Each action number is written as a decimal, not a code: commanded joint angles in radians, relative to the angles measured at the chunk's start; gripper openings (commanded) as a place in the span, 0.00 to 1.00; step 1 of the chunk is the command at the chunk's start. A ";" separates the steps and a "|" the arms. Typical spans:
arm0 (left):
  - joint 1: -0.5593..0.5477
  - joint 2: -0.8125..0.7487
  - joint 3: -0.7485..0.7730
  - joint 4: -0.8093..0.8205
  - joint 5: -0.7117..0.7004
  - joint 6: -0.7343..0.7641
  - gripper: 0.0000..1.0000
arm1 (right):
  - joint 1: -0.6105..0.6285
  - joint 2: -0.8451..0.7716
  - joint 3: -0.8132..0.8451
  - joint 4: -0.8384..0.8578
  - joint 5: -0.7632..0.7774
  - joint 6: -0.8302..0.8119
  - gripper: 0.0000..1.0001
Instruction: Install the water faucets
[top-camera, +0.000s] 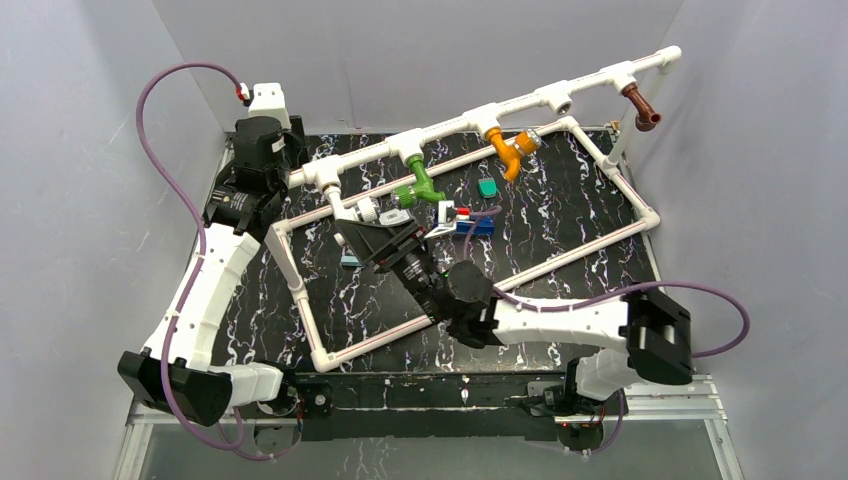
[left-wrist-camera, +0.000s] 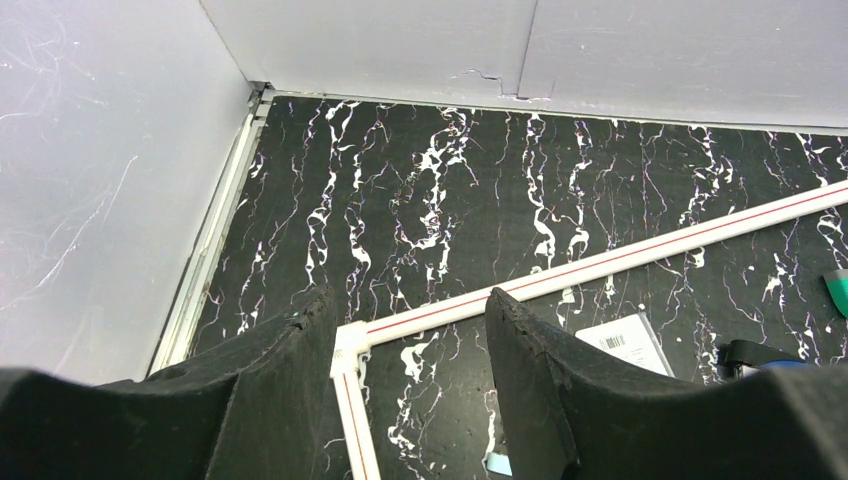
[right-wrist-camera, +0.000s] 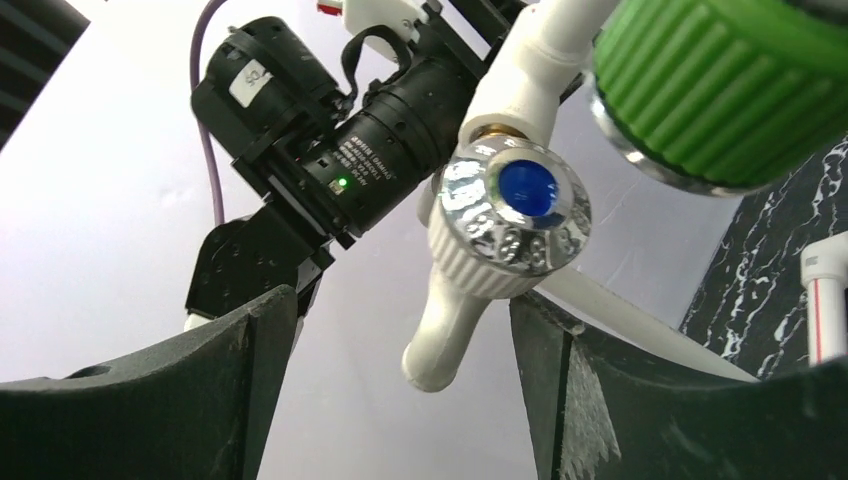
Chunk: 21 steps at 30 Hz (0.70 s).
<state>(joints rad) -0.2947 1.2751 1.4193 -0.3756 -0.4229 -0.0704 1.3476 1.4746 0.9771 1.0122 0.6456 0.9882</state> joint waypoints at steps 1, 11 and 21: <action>-0.056 0.064 -0.075 -0.233 0.096 -0.031 0.54 | -0.002 -0.109 -0.029 -0.056 -0.056 -0.133 0.85; -0.055 0.073 -0.071 -0.237 0.100 -0.033 0.54 | -0.003 -0.264 -0.070 -0.223 -0.194 -0.581 0.85; -0.060 0.085 -0.069 -0.233 0.102 -0.031 0.54 | -0.002 -0.356 0.059 -0.587 -0.553 -1.226 0.84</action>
<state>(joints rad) -0.2951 1.2804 1.4246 -0.3824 -0.4229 -0.0708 1.3476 1.1664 0.9489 0.5915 0.2691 0.1184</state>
